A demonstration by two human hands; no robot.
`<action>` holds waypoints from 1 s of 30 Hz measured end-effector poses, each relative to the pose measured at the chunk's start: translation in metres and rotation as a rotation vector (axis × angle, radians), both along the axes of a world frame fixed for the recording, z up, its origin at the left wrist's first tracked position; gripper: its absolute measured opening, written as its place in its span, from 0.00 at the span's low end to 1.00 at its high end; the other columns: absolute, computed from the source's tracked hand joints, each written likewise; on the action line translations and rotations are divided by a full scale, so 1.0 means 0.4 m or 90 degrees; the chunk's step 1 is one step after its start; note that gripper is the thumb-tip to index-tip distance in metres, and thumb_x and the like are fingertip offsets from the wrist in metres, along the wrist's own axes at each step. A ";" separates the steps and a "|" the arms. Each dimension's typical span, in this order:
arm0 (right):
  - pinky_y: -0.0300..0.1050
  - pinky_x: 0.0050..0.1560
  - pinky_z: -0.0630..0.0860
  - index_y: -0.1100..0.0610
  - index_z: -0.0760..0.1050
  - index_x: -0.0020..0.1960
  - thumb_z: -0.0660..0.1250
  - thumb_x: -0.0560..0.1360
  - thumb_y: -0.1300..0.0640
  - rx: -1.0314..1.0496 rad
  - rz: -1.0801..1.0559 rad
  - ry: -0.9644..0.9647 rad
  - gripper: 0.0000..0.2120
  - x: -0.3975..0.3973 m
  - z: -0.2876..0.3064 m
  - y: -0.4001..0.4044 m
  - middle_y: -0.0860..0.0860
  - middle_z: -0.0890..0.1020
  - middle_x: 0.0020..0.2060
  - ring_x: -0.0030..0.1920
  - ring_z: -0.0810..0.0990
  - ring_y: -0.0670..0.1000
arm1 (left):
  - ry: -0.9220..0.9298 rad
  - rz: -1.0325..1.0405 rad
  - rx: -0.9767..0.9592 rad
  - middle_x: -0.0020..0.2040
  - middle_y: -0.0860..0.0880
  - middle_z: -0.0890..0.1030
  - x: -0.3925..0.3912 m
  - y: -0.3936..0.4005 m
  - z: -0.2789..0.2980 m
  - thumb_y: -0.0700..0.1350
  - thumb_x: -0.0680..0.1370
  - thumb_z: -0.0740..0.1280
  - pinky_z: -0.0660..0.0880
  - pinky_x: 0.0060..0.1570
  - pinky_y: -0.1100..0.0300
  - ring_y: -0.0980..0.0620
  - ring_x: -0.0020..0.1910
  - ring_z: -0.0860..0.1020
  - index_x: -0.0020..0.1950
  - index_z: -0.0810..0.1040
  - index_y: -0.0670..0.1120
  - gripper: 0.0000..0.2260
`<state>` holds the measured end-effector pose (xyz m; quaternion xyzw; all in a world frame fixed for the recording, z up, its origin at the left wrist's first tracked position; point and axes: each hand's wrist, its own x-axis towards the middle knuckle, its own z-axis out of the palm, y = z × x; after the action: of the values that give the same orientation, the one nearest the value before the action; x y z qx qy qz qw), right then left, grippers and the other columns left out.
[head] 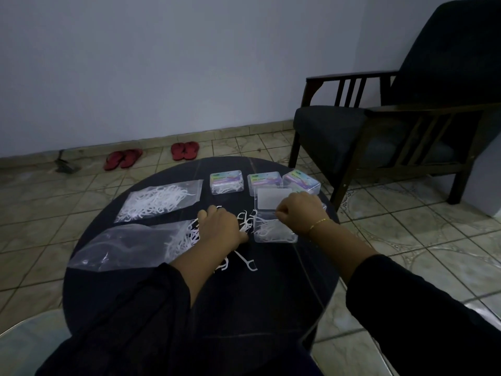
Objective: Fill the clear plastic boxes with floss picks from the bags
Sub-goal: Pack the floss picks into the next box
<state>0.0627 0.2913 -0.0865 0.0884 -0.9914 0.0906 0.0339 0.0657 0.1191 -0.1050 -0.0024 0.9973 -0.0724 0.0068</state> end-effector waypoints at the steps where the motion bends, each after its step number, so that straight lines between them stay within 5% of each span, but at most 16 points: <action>1: 0.49 0.54 0.74 0.51 0.81 0.47 0.58 0.79 0.50 -0.008 -0.004 0.002 0.13 0.002 0.000 0.007 0.50 0.80 0.42 0.45 0.76 0.50 | 0.006 -0.006 0.004 0.54 0.49 0.76 0.001 -0.002 -0.002 0.62 0.73 0.64 0.61 0.55 0.53 0.47 0.58 0.68 0.51 0.80 0.47 0.21; 16: 0.48 0.55 0.72 0.49 0.82 0.54 0.60 0.78 0.48 -0.053 -0.043 0.011 0.13 0.020 0.012 0.049 0.47 0.83 0.49 0.50 0.77 0.49 | 0.175 -0.258 0.021 0.49 0.55 0.74 0.004 0.000 0.103 0.55 0.70 0.69 0.59 0.54 0.55 0.52 0.56 0.67 0.44 0.82 0.52 0.09; 22: 0.50 0.59 0.70 0.49 0.81 0.55 0.60 0.79 0.48 -0.049 -0.060 0.010 0.12 0.022 0.017 0.069 0.49 0.82 0.49 0.51 0.75 0.50 | 0.130 -0.334 -0.001 0.54 0.53 0.74 -0.013 0.069 0.107 0.55 0.72 0.67 0.59 0.56 0.54 0.50 0.59 0.66 0.49 0.81 0.51 0.11; 30: 0.53 0.60 0.72 0.48 0.80 0.56 0.61 0.78 0.47 -0.059 -0.063 -0.006 0.12 0.016 -0.016 0.081 0.49 0.81 0.50 0.51 0.76 0.50 | 0.037 -0.260 0.159 0.57 0.52 0.75 -0.022 0.056 0.078 0.60 0.77 0.63 0.60 0.59 0.51 0.48 0.62 0.66 0.56 0.81 0.58 0.13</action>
<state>0.0691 0.3238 -0.0928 0.0373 -0.9894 0.1351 0.0376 0.0567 0.1413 -0.0740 0.1983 0.9781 0.0519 -0.0367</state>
